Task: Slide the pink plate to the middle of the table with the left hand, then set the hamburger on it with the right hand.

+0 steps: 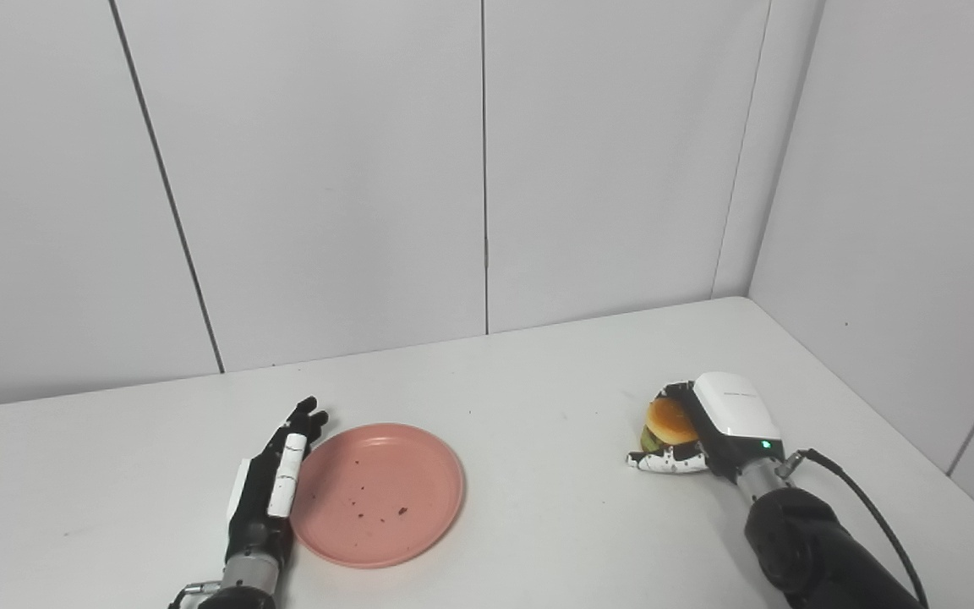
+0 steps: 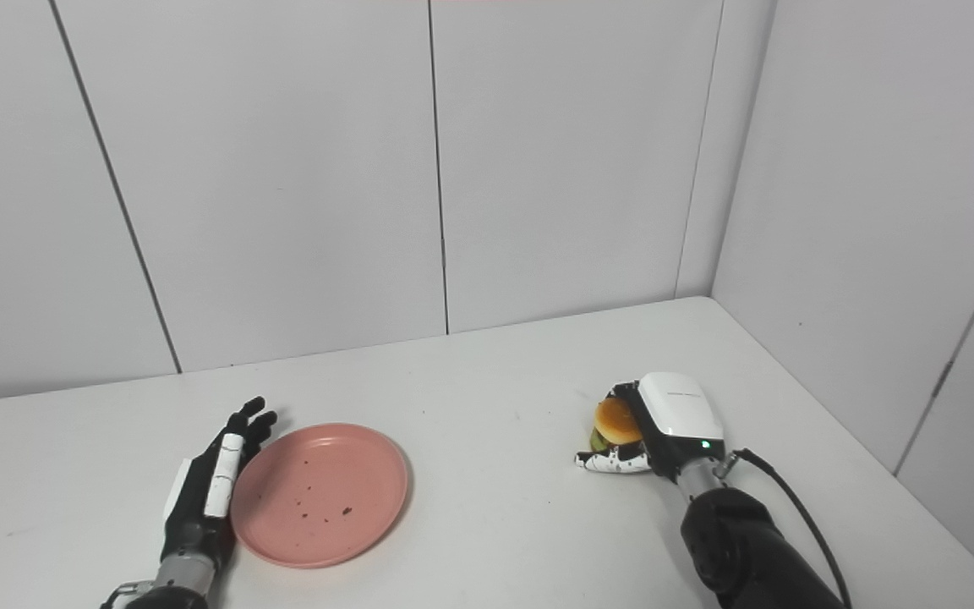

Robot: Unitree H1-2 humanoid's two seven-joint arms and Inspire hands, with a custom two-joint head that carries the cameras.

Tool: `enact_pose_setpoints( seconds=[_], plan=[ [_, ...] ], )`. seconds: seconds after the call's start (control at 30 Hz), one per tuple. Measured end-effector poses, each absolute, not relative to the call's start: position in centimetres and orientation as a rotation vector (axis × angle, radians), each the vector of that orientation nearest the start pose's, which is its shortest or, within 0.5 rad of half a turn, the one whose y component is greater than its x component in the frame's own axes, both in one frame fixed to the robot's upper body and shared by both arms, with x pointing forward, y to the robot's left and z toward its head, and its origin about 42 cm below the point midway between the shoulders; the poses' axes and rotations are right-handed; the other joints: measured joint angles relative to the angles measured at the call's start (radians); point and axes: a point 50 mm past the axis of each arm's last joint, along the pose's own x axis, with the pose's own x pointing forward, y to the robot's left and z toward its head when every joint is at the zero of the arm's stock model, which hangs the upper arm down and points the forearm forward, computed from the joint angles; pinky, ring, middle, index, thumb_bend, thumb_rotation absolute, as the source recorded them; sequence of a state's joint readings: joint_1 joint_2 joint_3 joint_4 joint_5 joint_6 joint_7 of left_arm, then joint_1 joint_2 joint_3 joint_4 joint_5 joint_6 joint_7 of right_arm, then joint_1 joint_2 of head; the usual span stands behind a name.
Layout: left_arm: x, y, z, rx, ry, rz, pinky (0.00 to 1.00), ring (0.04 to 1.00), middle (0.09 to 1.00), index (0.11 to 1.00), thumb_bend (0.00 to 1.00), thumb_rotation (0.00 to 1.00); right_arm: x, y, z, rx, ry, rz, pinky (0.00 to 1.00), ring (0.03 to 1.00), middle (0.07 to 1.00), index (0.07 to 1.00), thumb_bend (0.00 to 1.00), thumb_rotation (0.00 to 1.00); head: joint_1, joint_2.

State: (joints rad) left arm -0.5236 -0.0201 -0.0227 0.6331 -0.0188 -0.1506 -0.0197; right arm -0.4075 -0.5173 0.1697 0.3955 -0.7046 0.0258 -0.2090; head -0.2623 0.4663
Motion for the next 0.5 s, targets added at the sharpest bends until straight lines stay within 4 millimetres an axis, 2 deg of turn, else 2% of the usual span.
enact_pose_setpoints(
  seconds=[0.17,0.3,0.5],
  plan=[
    [43.7,14.7,11.4,0.006,-0.022,-0.177,0.96,0.904,0.852,0.842,0.79,0.95,41.0,-35.1,18.4,-1.253,-0.174,-0.129,0.33,0.386,0.484,0.493,0.68,0.31,0.008,0.009],
    [43.6,14.6,11.4,0.005,-0.022,-0.178,0.94,0.905,0.855,0.843,0.79,0.95,40.9,-33.8,20.4,-1.254,-0.214,-0.102,0.41,0.493,0.579,0.504,0.66,0.35,0.017,0.011],
    [43.5,14.4,11.4,0.006,-0.024,-0.181,0.94,0.907,0.861,0.849,0.77,0.96,41.0,-32.4,22.7,-1.259,-0.265,-0.069,0.41,0.489,0.588,0.521,0.66,0.38,0.047,0.018]
  ],
)
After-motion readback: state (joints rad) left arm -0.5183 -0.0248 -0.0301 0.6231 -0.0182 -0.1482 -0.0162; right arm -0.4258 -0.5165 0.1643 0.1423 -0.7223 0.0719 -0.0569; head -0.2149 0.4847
